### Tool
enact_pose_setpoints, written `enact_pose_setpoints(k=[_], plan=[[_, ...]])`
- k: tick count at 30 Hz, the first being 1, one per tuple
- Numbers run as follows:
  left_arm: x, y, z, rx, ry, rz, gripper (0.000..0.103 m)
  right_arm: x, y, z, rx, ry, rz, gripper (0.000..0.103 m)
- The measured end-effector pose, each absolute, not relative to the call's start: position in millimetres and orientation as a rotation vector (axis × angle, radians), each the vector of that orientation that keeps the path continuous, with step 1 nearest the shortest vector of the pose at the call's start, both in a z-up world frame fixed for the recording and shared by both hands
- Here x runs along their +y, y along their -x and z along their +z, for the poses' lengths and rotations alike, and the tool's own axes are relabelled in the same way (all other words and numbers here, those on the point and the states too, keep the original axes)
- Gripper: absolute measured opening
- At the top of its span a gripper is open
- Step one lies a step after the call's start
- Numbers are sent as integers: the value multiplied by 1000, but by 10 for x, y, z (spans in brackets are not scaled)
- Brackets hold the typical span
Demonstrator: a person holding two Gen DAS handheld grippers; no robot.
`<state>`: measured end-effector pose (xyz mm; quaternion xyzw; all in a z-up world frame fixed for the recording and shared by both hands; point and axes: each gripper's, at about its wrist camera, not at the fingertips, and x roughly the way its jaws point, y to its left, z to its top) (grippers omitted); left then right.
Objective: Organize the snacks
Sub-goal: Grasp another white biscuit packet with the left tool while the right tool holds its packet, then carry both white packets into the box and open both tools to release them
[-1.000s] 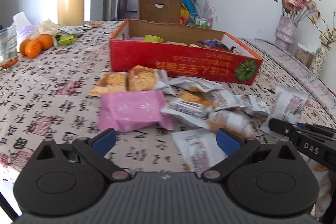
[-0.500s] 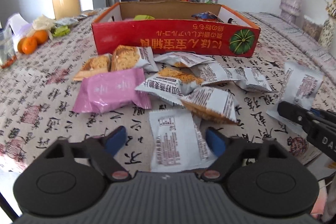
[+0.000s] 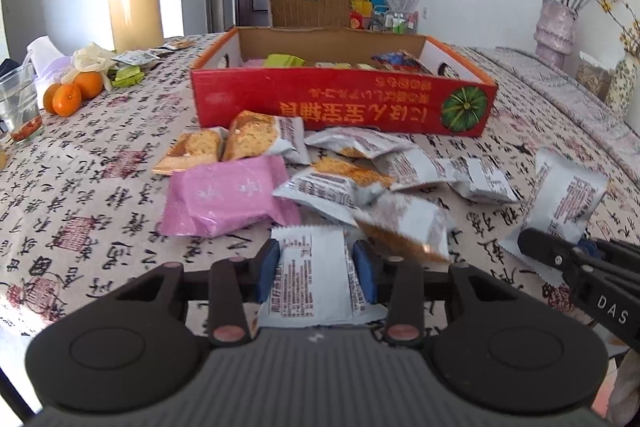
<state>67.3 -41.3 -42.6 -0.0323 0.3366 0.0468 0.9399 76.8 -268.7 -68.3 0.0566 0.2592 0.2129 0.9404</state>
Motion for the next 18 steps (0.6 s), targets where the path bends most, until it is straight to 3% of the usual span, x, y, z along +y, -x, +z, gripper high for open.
enact_pose_setpoints(k=[9,12,17,18], plan=[[-241,-579,-395,657,91,76,37,-2523,-752,-652,536,-79,423,15],[-207,-566,-416,659,95,53,25,-2483,-738,-641,538,-67,420,15],[-177,-555,-450,666,96,40,27,-2435,-716,-621,539,-51,412,15],[-175,-548,-456,667,97,43,31,-2429,-712,-619,538,-48,412,16]])
